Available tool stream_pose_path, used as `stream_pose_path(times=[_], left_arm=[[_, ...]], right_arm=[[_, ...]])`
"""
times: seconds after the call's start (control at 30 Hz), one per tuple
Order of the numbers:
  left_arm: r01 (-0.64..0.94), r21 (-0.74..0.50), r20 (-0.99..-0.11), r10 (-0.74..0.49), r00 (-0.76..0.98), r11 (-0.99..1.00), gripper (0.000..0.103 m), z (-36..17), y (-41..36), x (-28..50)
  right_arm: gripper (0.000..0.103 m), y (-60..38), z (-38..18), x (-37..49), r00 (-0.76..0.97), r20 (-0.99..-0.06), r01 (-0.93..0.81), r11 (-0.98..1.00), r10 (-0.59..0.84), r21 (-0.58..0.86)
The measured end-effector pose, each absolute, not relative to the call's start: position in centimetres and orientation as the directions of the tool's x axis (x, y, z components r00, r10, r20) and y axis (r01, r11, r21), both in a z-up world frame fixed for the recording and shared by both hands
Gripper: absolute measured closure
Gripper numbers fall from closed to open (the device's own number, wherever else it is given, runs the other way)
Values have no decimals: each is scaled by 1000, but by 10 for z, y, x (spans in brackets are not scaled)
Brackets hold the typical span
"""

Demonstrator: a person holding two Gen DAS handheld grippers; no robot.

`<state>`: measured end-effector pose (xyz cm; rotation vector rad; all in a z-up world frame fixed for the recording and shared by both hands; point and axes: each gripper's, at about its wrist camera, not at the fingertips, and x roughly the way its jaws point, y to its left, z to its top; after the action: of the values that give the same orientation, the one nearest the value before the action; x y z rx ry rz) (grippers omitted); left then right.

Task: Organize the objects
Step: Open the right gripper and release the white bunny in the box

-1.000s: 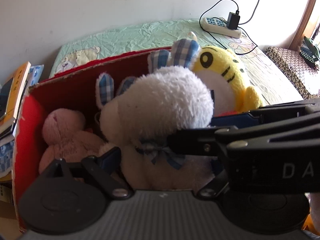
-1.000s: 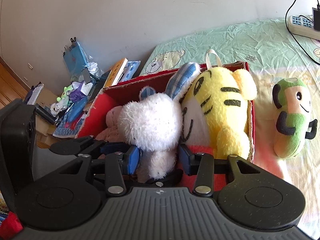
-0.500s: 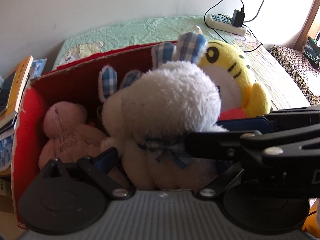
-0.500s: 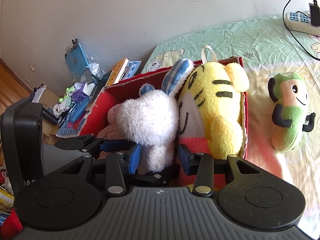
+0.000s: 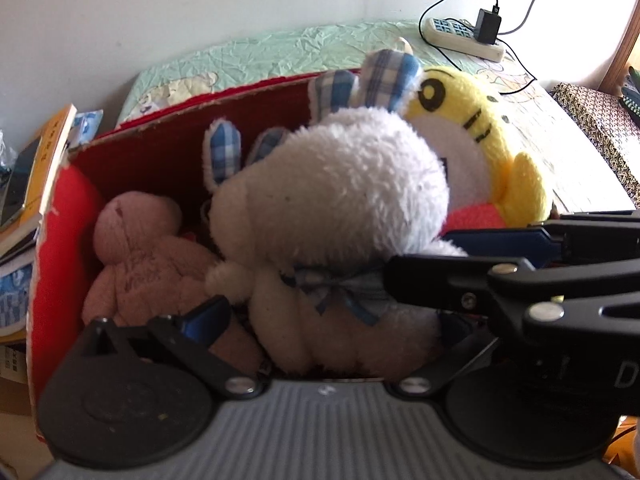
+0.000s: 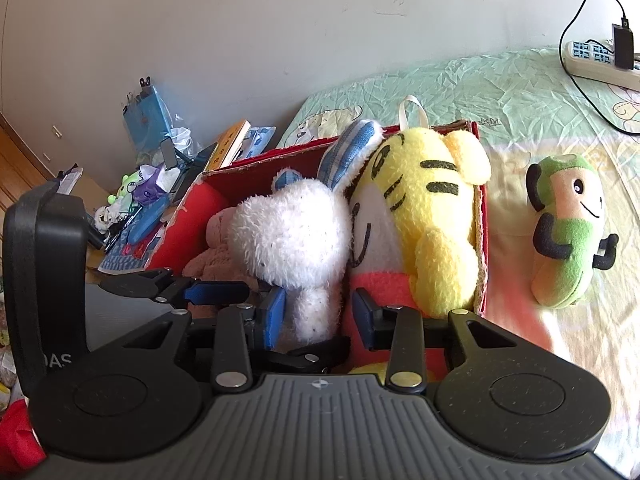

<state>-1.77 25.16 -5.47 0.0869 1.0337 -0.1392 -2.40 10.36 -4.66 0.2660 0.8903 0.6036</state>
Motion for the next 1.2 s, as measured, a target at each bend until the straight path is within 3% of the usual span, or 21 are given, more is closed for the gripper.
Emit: stream_pose_path(times=[0.83,1.2], left_arm=[[110,117,-818,33,574,987,1,-27,258,-48],[80,146,-795,69,603,986,1,-13,263,-67]], right_arm=[[62,86,-36,-61,586,-639,-267,863,498,428],[57,86,-30,-80,639,-624,-240,887,450,394]])
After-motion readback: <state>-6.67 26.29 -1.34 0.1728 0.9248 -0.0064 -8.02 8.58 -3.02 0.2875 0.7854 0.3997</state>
